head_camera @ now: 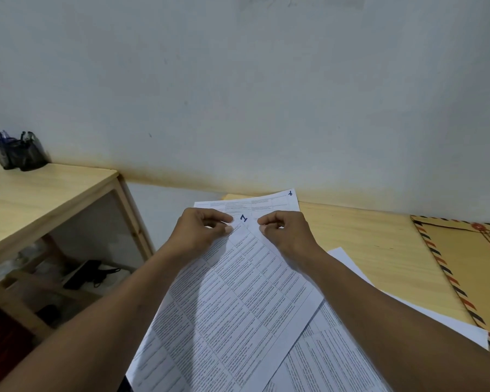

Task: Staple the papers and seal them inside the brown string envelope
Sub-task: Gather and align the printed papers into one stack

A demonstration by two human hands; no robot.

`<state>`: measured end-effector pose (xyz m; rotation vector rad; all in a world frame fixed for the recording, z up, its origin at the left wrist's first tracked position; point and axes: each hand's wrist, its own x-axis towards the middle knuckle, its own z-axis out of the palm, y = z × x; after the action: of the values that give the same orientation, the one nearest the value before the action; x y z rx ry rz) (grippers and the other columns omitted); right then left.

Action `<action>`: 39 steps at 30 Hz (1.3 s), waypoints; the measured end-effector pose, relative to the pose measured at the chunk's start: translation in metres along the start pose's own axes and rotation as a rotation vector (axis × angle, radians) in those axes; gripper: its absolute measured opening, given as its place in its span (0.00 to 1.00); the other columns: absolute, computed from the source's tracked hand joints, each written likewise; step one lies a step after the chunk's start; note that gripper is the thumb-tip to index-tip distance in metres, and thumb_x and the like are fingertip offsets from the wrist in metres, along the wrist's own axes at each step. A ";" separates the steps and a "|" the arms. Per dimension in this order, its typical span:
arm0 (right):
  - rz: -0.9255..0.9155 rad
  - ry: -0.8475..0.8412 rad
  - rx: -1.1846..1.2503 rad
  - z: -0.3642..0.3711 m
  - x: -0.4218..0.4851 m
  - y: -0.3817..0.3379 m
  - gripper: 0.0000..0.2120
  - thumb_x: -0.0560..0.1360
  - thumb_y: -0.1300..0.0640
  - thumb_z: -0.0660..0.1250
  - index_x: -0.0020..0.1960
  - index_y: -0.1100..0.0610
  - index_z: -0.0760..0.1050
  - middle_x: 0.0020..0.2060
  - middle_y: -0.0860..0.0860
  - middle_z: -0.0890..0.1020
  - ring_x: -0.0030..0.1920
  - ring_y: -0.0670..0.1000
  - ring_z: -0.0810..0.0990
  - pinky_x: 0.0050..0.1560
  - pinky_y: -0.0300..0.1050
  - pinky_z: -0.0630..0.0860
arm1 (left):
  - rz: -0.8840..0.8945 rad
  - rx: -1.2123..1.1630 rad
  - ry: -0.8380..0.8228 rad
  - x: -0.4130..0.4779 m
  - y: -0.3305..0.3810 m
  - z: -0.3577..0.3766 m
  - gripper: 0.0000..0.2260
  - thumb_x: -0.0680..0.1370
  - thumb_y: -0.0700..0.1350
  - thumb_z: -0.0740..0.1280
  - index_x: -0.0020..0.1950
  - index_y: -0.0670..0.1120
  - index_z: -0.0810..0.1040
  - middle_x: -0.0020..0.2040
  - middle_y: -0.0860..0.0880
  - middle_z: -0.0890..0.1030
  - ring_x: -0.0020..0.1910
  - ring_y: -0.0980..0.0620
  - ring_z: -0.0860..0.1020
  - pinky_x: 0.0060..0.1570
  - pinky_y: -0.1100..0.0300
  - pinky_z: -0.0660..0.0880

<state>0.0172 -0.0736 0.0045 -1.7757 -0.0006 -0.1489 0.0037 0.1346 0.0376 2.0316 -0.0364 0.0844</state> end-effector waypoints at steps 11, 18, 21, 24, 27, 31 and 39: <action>0.030 -0.016 -0.053 -0.001 0.009 0.001 0.05 0.75 0.63 0.71 0.47 0.56 0.85 0.40 0.45 0.84 0.42 0.42 0.80 0.41 0.31 0.73 | -0.010 0.016 0.049 0.010 -0.005 0.007 0.05 0.71 0.47 0.80 0.46 0.53 0.88 0.45 0.50 0.87 0.50 0.50 0.84 0.51 0.60 0.78; 0.074 0.244 -0.483 -0.035 0.053 0.011 0.11 0.74 0.55 0.70 0.56 0.55 0.82 0.54 0.52 0.84 0.57 0.56 0.81 0.56 0.46 0.76 | 0.013 -0.006 0.030 0.017 0.001 0.007 0.05 0.71 0.46 0.80 0.46 0.52 0.88 0.43 0.48 0.87 0.48 0.50 0.84 0.49 0.63 0.75; 0.154 0.160 -0.690 -0.049 0.063 0.027 0.19 0.74 0.53 0.70 0.63 0.56 0.76 0.60 0.56 0.81 0.62 0.60 0.77 0.57 0.49 0.76 | 0.020 0.001 0.019 0.020 0.006 0.008 0.05 0.72 0.46 0.80 0.46 0.51 0.88 0.43 0.48 0.87 0.43 0.56 0.82 0.47 0.64 0.73; 0.140 0.097 -0.747 -0.048 0.061 0.036 0.19 0.74 0.52 0.69 0.64 0.55 0.75 0.62 0.55 0.78 0.65 0.60 0.72 0.59 0.51 0.74 | 0.019 0.018 0.008 0.022 0.006 0.009 0.05 0.72 0.46 0.79 0.46 0.51 0.88 0.42 0.50 0.87 0.44 0.57 0.82 0.48 0.63 0.72; 0.074 0.121 -0.768 -0.043 0.051 0.033 0.16 0.77 0.53 0.66 0.64 0.53 0.74 0.63 0.54 0.74 0.67 0.58 0.69 0.60 0.52 0.71 | -0.004 0.036 -0.018 0.021 0.002 0.003 0.04 0.72 0.47 0.80 0.45 0.53 0.88 0.42 0.50 0.87 0.46 0.51 0.84 0.53 0.56 0.76; -0.046 0.051 -0.683 -0.034 0.036 0.023 0.08 0.75 0.55 0.66 0.53 0.50 0.78 0.55 0.50 0.80 0.59 0.55 0.77 0.59 0.52 0.74 | -0.065 0.046 -0.133 0.008 -0.004 -0.017 0.05 0.72 0.43 0.79 0.47 0.49 0.88 0.39 0.47 0.87 0.42 0.57 0.84 0.53 0.62 0.75; -0.038 -0.201 -0.561 -0.032 -0.001 0.002 0.09 0.74 0.62 0.64 0.48 0.54 0.82 0.47 0.51 0.84 0.51 0.52 0.82 0.55 0.48 0.79 | -0.120 0.026 -0.202 -0.036 -0.010 -0.033 0.06 0.71 0.41 0.80 0.46 0.48 0.89 0.42 0.39 0.86 0.43 0.52 0.82 0.59 0.59 0.75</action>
<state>0.0133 -0.1050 0.0091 -2.3450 -0.1510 0.0071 -0.0333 0.1680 0.0405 2.0572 -0.0403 -0.1972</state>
